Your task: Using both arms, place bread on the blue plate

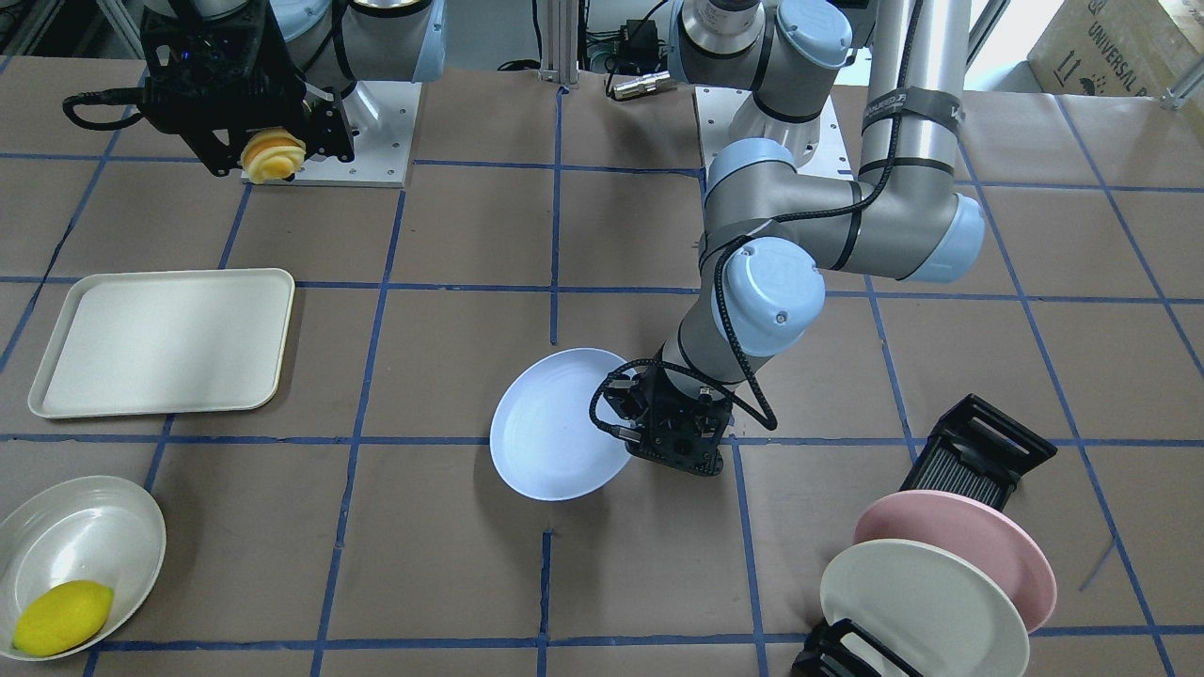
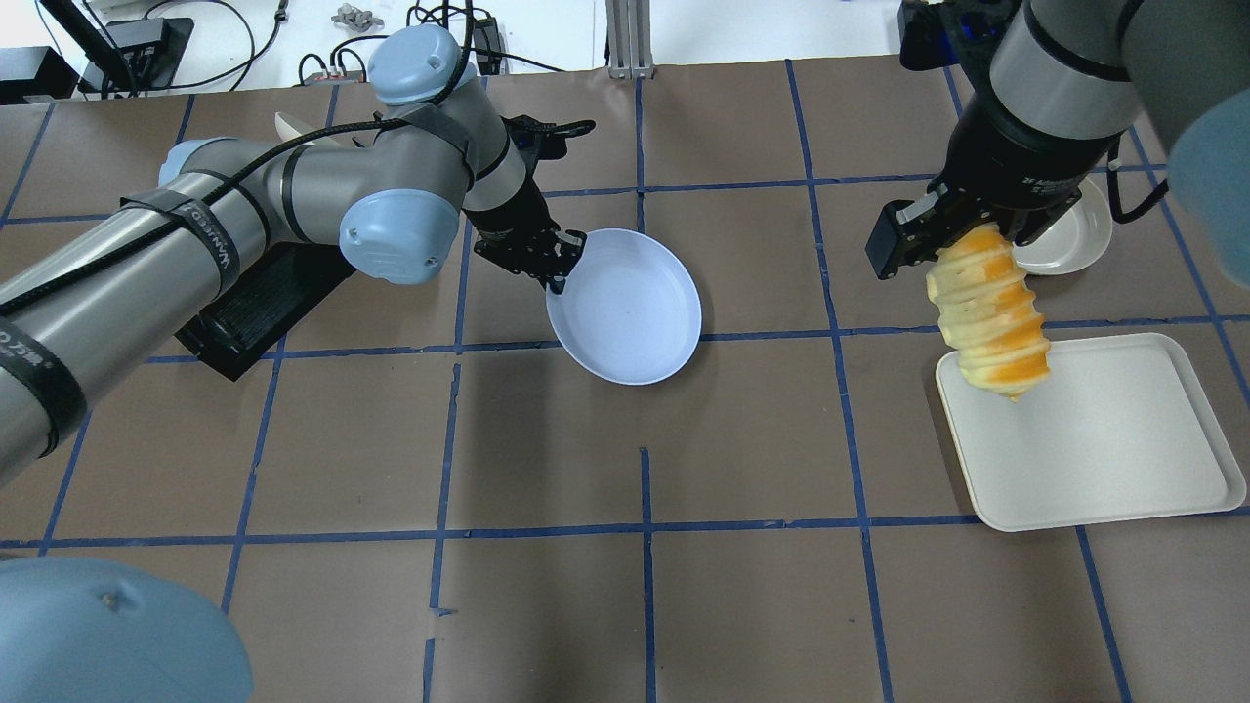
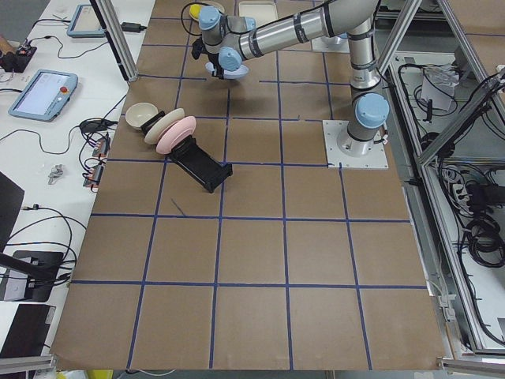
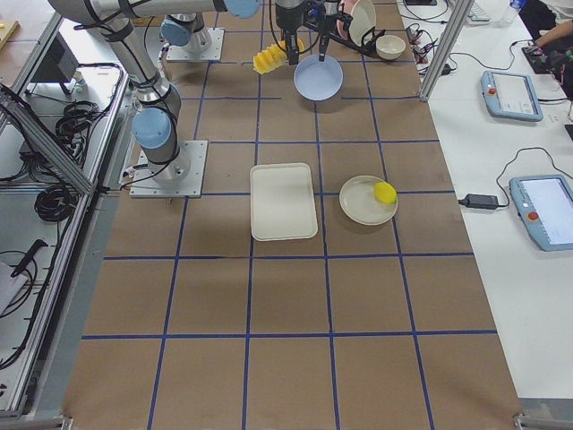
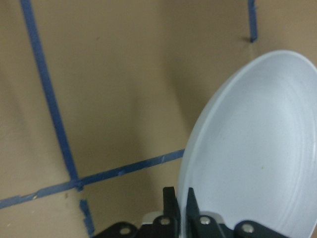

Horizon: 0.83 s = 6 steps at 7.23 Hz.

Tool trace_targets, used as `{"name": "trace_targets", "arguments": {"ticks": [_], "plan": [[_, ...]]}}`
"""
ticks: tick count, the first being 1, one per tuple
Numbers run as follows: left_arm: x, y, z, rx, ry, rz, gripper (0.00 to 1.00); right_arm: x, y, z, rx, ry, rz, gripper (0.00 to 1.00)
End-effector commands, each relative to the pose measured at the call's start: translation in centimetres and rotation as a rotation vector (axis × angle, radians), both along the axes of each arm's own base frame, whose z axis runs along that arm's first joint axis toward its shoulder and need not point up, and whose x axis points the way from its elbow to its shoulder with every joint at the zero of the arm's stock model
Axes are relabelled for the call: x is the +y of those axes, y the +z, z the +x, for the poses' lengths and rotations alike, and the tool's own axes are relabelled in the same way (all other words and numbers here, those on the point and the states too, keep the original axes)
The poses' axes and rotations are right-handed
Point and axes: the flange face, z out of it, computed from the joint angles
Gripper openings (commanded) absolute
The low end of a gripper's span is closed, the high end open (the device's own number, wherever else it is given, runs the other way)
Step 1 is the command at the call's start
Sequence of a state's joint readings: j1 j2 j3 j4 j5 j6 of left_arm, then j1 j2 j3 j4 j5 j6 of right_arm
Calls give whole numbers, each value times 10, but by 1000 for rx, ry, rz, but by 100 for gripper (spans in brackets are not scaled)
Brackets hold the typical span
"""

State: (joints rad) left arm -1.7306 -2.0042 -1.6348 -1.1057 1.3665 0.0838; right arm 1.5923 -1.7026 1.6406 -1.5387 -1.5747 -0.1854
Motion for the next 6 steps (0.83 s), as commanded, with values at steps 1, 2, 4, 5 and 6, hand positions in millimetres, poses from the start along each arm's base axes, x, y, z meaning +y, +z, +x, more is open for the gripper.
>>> {"name": "trace_targets", "arguments": {"ticks": [1,2,4,5,6], "plan": [[7,-17,-3,2,-5,-12,24,-1,-6,0,-2,2,7,3],[6,-17,-1,9,1,-47,48,0,-11,0,0,6,13,3],[1,16,11,0,15,-85,96,-9,-22,4,-8,11,21,3],[5,40,29,-5,43,-85,99,-18,-31,17,-12,46,18,3],[11,69,51,-9,72,-83,100,-28,-43,37,-13,82,-1,3]]}}
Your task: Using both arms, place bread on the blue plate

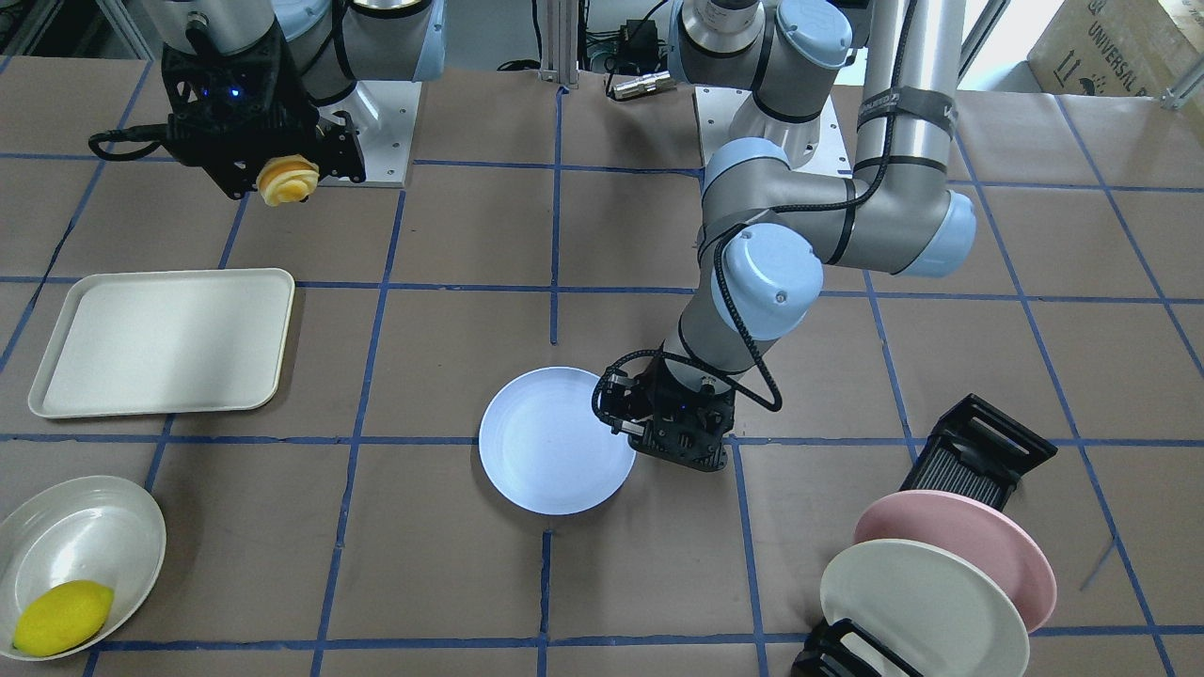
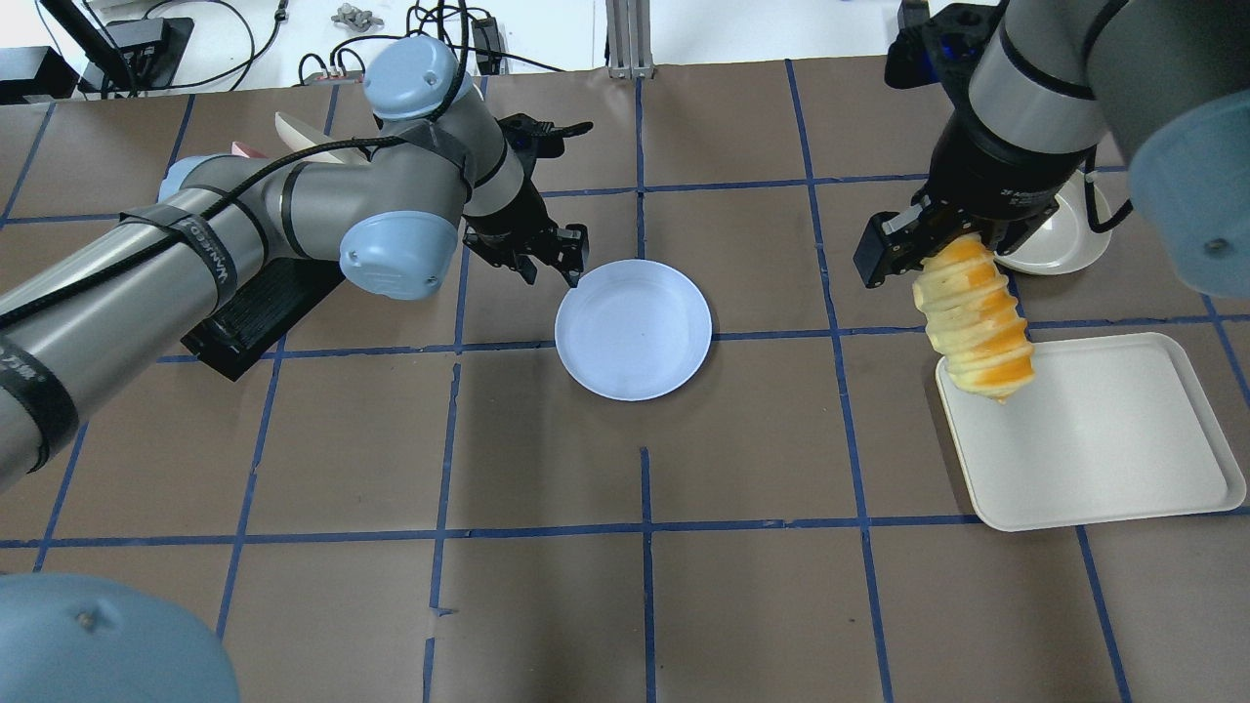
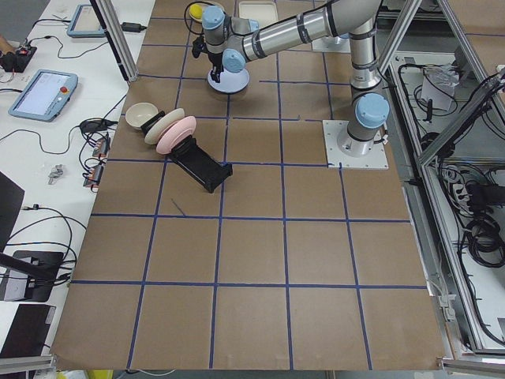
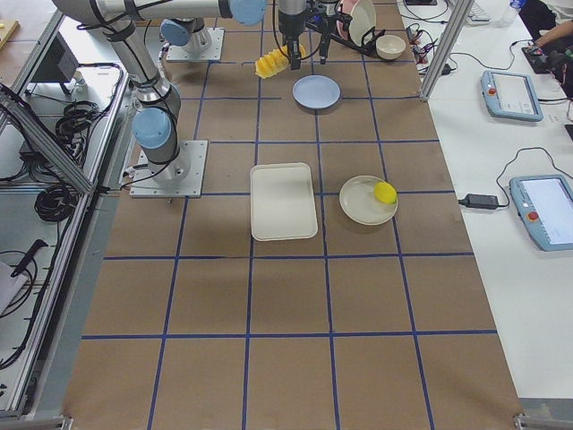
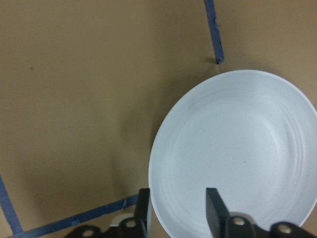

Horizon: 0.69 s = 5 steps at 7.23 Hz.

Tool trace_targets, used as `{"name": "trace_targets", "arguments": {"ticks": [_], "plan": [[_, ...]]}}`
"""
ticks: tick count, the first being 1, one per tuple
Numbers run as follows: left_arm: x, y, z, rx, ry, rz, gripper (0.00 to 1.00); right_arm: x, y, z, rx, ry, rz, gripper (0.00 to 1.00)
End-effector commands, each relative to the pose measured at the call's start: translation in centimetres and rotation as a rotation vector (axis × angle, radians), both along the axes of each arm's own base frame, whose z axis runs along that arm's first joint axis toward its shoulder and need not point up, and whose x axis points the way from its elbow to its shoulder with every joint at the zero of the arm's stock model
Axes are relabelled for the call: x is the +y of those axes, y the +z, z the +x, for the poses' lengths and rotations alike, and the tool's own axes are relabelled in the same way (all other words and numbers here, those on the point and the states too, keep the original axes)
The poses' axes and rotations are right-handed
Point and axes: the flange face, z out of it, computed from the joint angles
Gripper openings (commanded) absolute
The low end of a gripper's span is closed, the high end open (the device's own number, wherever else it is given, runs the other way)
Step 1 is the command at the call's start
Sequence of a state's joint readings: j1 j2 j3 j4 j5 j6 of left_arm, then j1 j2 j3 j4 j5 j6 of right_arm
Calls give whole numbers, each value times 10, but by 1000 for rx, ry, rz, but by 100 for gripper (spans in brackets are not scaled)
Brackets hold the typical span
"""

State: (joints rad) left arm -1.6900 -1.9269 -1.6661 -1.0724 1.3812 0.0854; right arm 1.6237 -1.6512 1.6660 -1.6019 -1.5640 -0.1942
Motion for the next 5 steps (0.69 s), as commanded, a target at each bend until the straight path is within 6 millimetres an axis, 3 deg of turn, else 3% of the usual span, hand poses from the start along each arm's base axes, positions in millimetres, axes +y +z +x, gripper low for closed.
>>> {"name": "trace_targets", "arguments": {"ticks": [1,4,5], "plan": [[21,66,39,-60,50,27,100,-29,-35,45,-3,81,-19,3],[50,168,56,-209,50,69,100,-70,-117,126,-2,205,-69,4],[59,183,60,-213,52,84,100,-83,-144,145,-7,201,-96,4]]}}
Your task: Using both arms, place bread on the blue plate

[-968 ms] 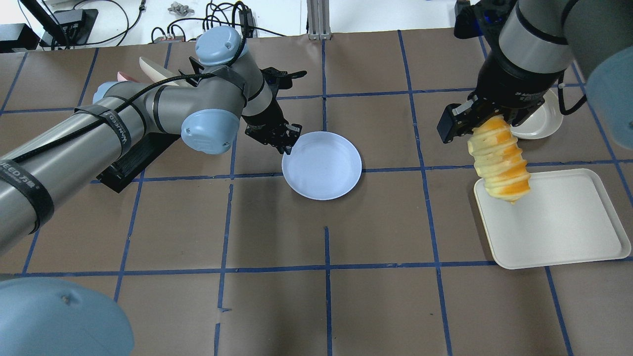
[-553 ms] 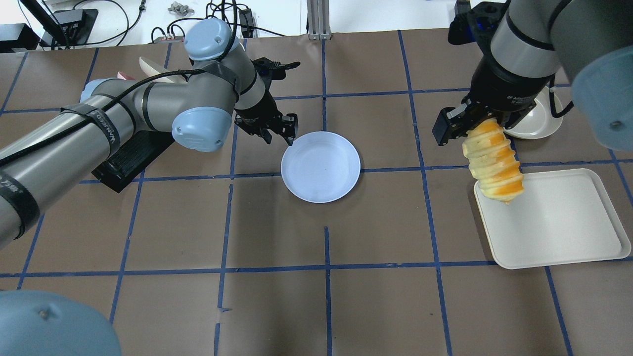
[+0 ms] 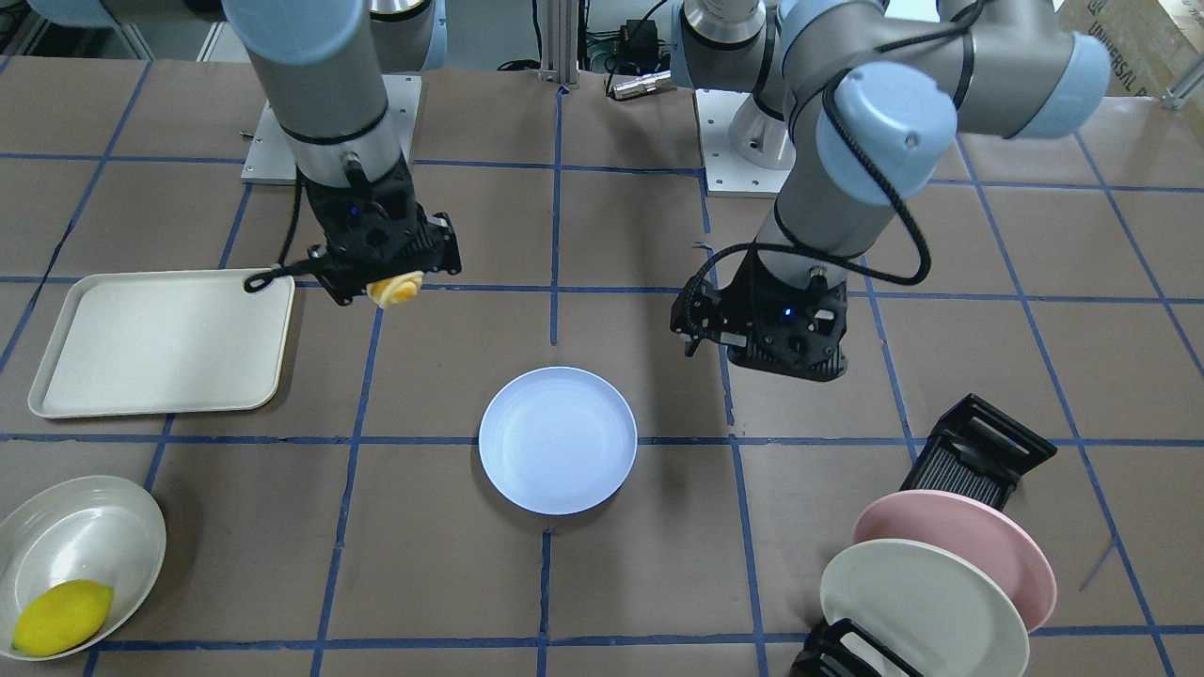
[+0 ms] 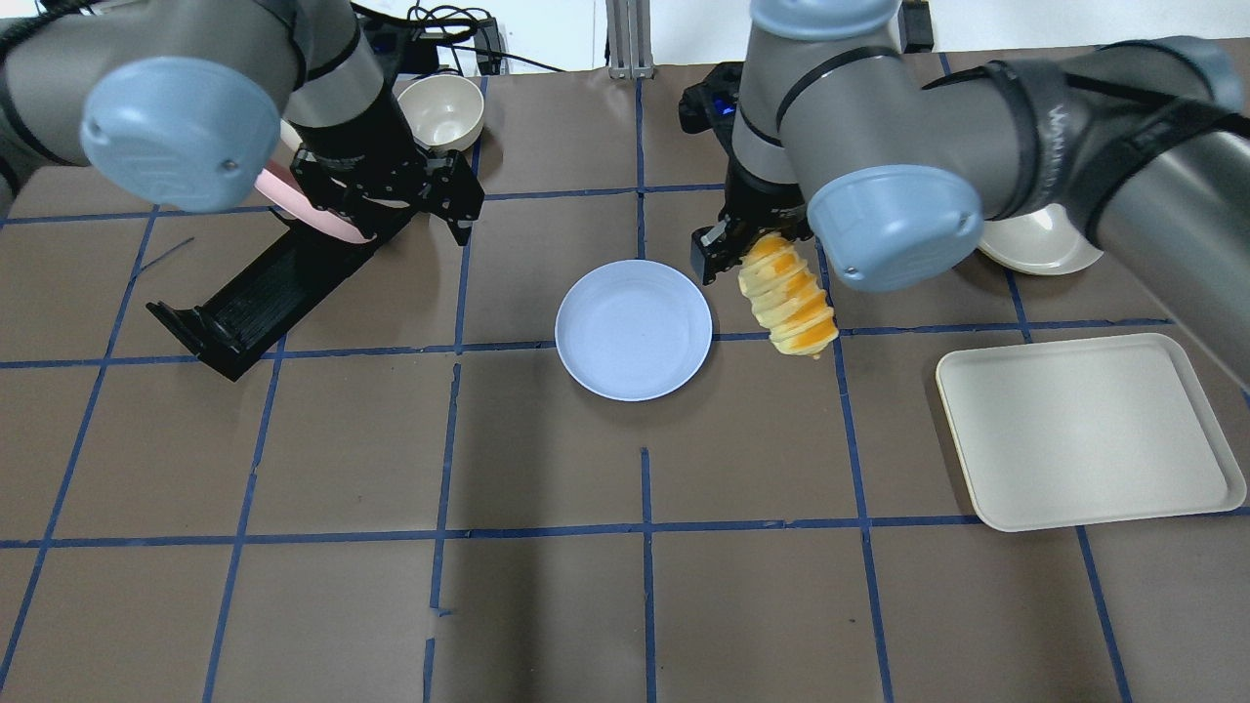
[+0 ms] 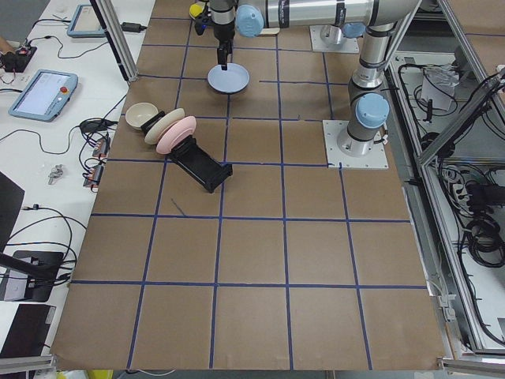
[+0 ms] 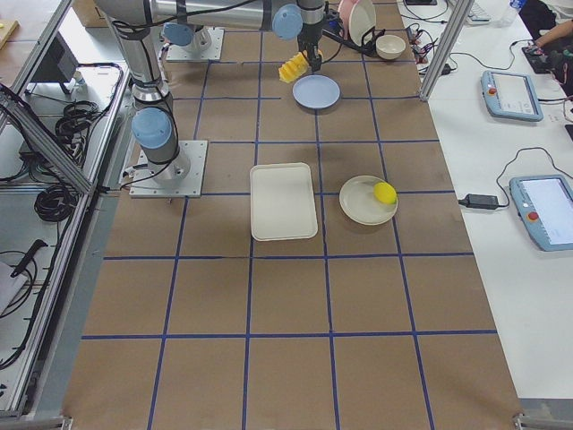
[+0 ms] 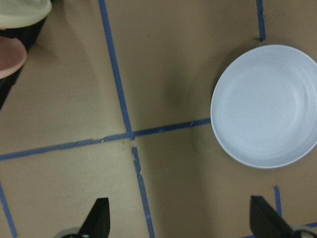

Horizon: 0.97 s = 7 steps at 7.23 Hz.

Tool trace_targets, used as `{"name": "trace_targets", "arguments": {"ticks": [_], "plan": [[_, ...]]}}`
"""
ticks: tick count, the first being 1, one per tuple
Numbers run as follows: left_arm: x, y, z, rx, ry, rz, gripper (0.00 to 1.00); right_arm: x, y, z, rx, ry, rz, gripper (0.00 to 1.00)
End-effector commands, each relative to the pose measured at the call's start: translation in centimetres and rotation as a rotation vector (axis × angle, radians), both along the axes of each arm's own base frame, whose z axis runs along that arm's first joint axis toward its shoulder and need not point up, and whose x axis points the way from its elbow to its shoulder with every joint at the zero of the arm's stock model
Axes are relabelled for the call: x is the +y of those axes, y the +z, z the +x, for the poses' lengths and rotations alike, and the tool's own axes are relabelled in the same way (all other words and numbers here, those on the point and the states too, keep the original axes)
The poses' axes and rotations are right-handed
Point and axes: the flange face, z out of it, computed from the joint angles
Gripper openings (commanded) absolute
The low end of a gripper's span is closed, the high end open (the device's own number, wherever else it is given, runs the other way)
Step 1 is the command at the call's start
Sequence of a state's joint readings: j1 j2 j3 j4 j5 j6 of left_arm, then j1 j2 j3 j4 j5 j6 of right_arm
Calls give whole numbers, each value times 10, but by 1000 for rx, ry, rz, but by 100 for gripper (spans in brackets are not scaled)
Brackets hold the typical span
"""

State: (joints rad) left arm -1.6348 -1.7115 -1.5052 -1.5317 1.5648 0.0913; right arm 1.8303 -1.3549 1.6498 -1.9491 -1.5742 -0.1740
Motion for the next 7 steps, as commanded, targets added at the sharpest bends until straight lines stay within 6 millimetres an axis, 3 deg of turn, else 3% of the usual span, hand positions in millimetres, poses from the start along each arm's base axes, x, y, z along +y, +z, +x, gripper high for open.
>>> {"name": "trace_targets", "arguments": {"ticks": [1,2,4,5,6,7], "plan": [[9,27,17,-7,27,23,100,-27,-63,51,27,45,-45,4],[3,24,25,8,45,30,100,-44,-86,71,69,69,-44,4],[7,40,27,3,46,3,100,-79,-116,103,73,94,-38,4],[7,45,26,5,45,-1,100,-82,-118,113,71,105,-44,4],[4,31,28,-2,48,31,100,-80,-137,122,79,118,-20,4],[4,35,27,7,47,26,100,-80,-141,124,81,121,-21,4]]}}
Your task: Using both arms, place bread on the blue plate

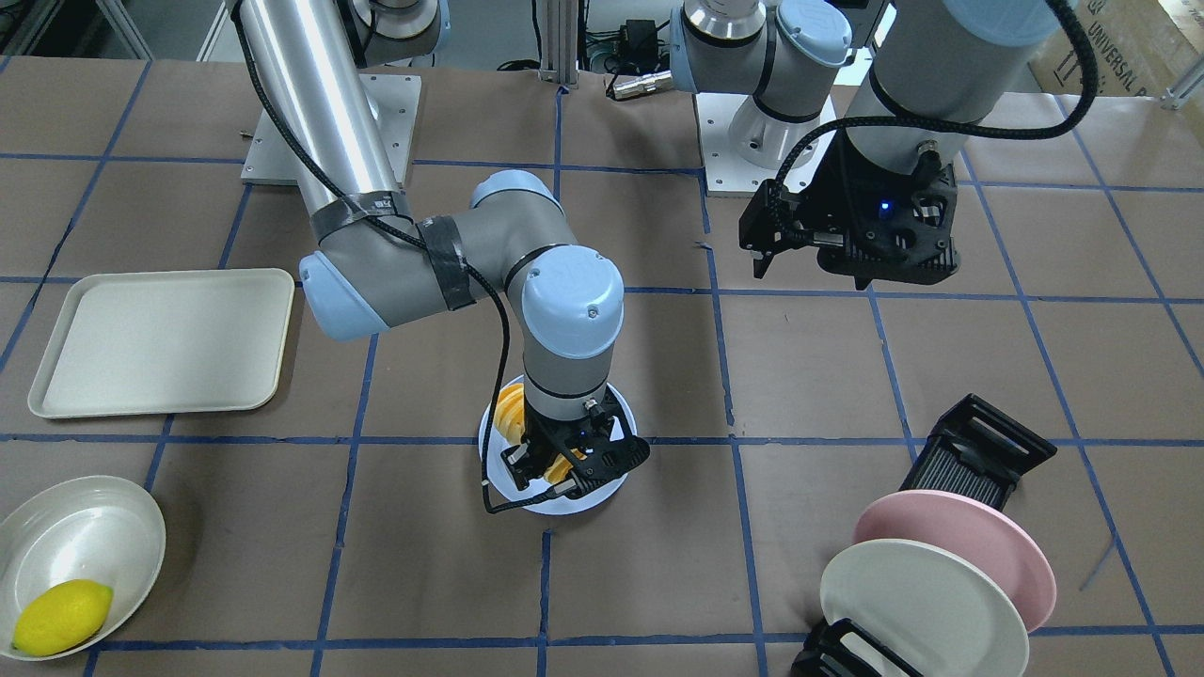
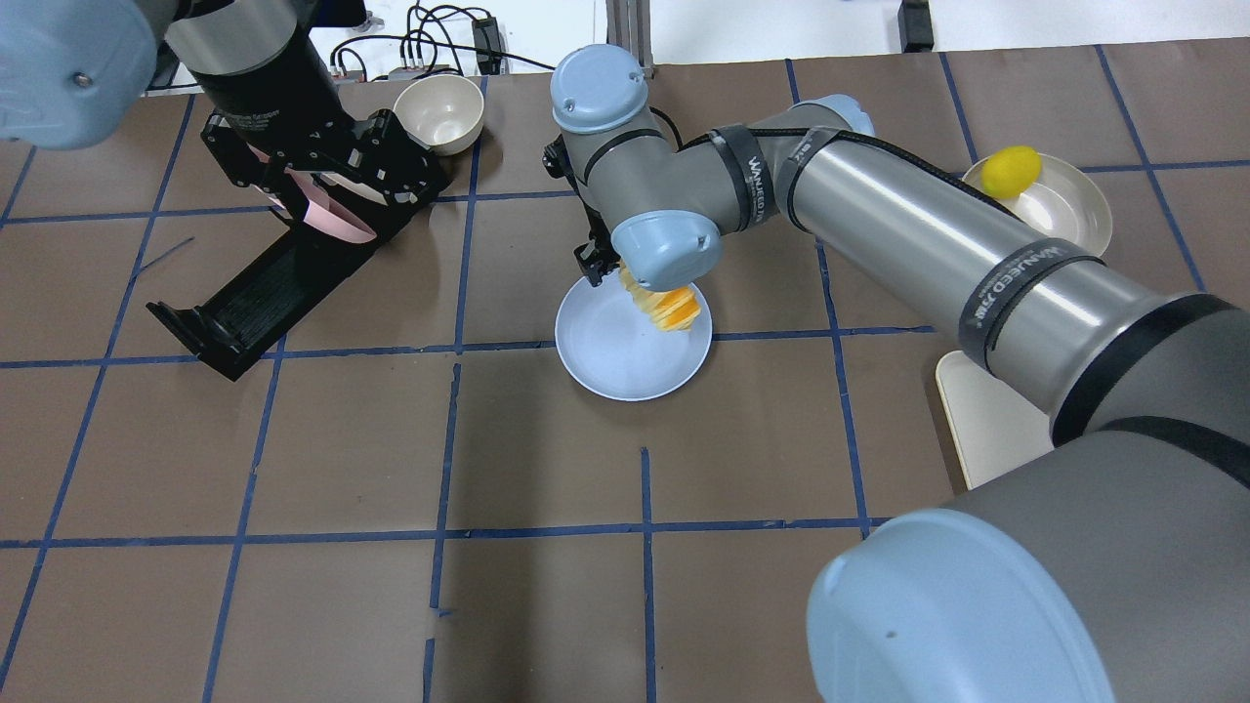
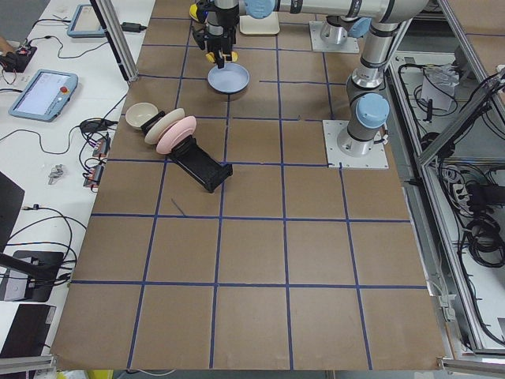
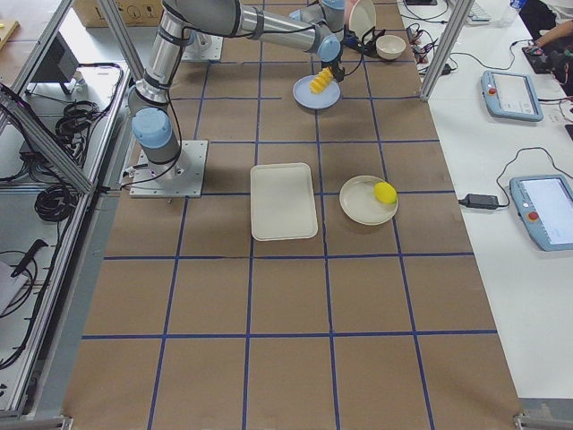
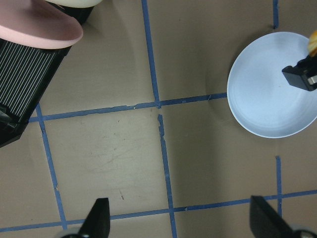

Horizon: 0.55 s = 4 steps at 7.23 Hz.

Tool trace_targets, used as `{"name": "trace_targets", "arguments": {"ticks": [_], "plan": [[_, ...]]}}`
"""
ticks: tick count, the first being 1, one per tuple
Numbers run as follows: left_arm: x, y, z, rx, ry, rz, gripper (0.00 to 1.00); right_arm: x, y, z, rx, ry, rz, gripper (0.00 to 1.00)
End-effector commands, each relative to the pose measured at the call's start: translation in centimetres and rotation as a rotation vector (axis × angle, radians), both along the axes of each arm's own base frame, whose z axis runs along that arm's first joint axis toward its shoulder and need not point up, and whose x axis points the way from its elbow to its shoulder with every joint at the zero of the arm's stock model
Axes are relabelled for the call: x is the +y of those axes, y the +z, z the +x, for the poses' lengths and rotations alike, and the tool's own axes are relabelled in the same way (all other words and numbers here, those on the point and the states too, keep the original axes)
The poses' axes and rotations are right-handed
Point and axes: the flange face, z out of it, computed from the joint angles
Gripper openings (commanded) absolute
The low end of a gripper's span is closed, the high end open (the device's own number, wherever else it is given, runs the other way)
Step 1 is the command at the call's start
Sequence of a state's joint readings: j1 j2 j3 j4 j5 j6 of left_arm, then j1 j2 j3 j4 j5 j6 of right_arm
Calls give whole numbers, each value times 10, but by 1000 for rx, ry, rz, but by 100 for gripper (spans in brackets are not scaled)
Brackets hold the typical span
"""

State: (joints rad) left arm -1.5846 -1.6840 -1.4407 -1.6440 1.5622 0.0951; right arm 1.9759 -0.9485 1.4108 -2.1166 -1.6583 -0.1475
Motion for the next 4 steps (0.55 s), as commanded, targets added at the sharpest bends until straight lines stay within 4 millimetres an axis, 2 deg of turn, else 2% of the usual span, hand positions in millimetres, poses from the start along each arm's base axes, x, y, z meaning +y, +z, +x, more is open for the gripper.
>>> {"name": "trace_targets", "arguments": {"ticks": [1,2,3,4], "plan": [[4,0,2,4,3,8,100,0,-11,6,9,8,7,7],[3,0,12,5,6,20,100,3,-18,5,16,11,21,81],[6,3,22,8,19,61,100,3,-18,5,19,12,31,100],[7,3,22,3,14,63,100,4,-19,5,21,12,36,100]]}}
